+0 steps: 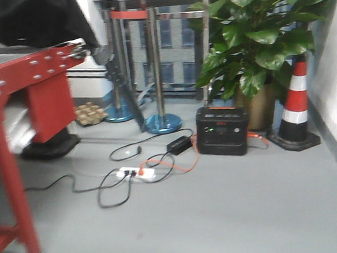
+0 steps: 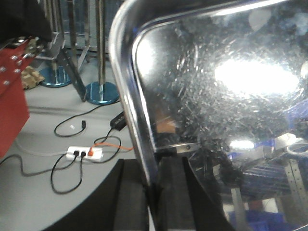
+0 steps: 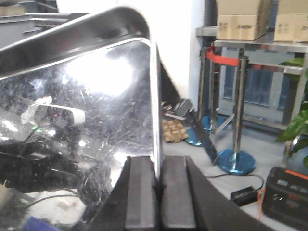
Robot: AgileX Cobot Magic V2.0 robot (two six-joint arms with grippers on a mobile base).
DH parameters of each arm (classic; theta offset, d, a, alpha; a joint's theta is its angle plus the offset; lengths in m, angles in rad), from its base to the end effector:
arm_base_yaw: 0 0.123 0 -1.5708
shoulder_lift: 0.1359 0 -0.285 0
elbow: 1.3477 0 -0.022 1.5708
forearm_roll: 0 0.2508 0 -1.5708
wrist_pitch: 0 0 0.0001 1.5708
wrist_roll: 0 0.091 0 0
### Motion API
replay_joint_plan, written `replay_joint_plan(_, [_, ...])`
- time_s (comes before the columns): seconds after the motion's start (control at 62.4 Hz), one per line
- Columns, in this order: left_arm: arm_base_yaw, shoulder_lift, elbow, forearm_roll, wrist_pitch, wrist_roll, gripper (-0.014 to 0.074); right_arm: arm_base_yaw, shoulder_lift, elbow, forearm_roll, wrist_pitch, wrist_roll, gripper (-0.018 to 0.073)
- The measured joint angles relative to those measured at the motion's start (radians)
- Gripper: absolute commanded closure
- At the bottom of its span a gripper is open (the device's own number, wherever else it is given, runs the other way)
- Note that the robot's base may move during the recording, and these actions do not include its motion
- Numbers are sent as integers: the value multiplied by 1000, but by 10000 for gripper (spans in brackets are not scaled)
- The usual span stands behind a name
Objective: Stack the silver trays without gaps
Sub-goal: 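Drive the base around while holding the tray in both grippers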
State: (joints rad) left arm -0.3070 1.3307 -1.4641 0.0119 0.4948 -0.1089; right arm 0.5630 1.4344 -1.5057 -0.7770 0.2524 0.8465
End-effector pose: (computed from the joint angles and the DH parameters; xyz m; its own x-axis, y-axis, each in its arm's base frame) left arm 0.2841 -0.0895 0.4581 -0.2860 -0.0124 -0.9581 0.2702 0.9583 -0.0931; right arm 0.2907 0.1645 0.4671 -0.0519 0.0667 -0.9964 -0.3744 0.9237 0.0814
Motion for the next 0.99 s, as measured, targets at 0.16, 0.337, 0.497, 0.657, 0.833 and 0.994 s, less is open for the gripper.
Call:
replay_joint_plan(0.16, [0,0,0,2,0,0,605,-1,0,0,-2,-12,0,639])
replay_joint_plan(0.337, [0,-2,0,2,0,0,605,-1,0,1,-6,-24,-2,639])
replay_joint_plan(0.497, [4,-3,0,4,0,-2,605,-2,0,1,-6,-36,-2,639])
replay_joint_plan(0.657, [4,-6,0,4,0,-4,605,-5,0,1,-11,-58,-6,639])
replay_joint_plan(0.833, [4,-6,0,4,0,-7,605,-9,0,1,-10,-76,-8,639])
replay_joint_plan(0.994, [4,-6,0,4,0,-7,605,-9,0,1,-10,-83,-10,639])
